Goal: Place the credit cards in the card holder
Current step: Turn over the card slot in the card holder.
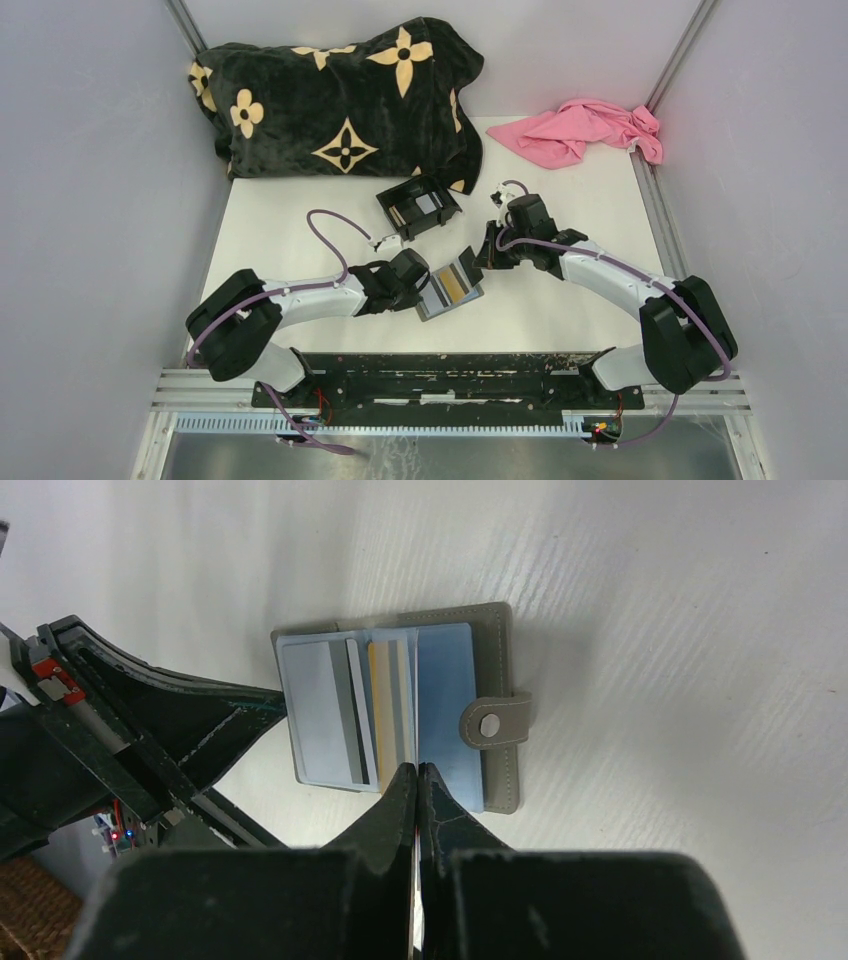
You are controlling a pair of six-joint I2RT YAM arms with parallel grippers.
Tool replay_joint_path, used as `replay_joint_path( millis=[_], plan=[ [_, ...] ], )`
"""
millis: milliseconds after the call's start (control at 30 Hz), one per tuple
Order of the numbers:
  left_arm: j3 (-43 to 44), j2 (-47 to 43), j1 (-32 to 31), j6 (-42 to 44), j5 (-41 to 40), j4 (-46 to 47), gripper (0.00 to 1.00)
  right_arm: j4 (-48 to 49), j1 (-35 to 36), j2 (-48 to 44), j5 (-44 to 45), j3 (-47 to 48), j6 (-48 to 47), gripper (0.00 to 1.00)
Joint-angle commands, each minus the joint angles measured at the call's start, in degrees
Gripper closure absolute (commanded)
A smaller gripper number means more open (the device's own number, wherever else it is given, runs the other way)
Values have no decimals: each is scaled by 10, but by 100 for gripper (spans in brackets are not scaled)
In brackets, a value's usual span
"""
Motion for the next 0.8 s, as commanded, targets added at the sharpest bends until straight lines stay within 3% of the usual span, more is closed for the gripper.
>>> replay_joint_path(
  millis=[0, 767],
  plan=[
    [-6, 30, 7, 26, -12, -28, 92, 36, 5, -4, -27, 20, 24, 99],
    [-12, 19, 6, 19, -9, -29, 92, 138, 76, 85, -47, -2, 91, 99]
  ],
)
